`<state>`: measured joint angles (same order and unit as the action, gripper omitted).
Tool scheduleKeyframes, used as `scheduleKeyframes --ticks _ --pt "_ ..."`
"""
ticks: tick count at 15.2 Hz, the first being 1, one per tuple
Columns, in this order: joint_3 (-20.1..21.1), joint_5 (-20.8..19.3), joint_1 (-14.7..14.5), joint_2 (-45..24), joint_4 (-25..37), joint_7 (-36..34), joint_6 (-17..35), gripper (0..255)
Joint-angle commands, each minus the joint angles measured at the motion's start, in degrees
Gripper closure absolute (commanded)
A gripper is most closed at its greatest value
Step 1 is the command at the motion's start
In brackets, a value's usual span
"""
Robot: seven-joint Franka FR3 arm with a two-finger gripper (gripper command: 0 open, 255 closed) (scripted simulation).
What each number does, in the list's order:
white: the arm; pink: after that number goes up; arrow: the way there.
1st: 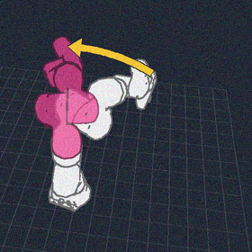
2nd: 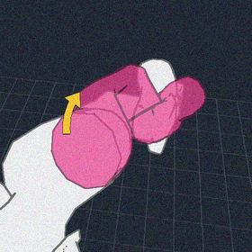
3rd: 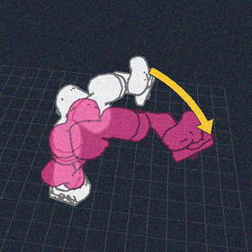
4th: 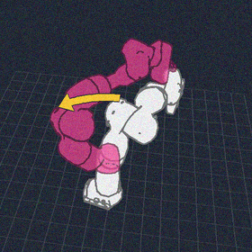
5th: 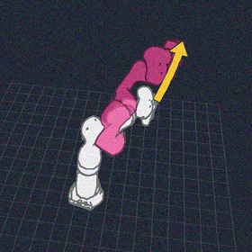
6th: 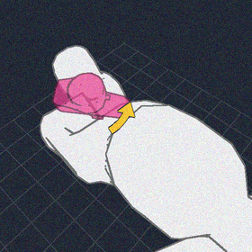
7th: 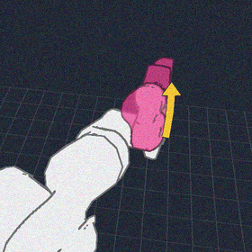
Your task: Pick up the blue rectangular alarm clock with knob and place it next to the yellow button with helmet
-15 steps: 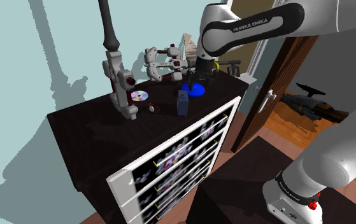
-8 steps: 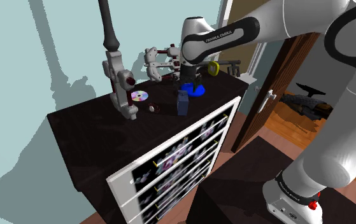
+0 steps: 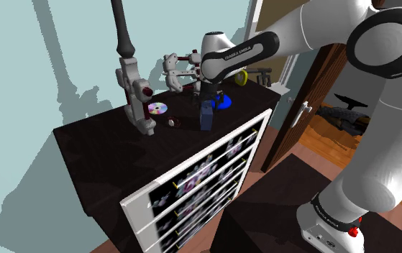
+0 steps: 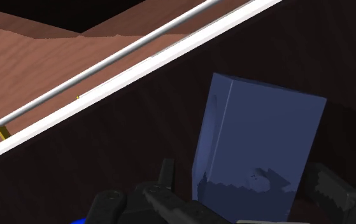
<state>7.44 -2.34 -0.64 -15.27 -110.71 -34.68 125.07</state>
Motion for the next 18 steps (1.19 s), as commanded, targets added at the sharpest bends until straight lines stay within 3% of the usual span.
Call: scheduleKeyframes --ticks 1,8,9,18 --pt "-0.02 -0.09 -0.03 -0.43 -0.39 -0.09 0.85 0" --pt "-0.03 -0.09 -0.03 -0.44 -0.39 -0.09 0.84 0" --pt "-0.03 -0.09 -0.03 -0.44 -0.39 -0.09 0.84 255" --pt "-0.03 -0.09 -0.04 -0.44 -0.38 -0.09 0.85 255"
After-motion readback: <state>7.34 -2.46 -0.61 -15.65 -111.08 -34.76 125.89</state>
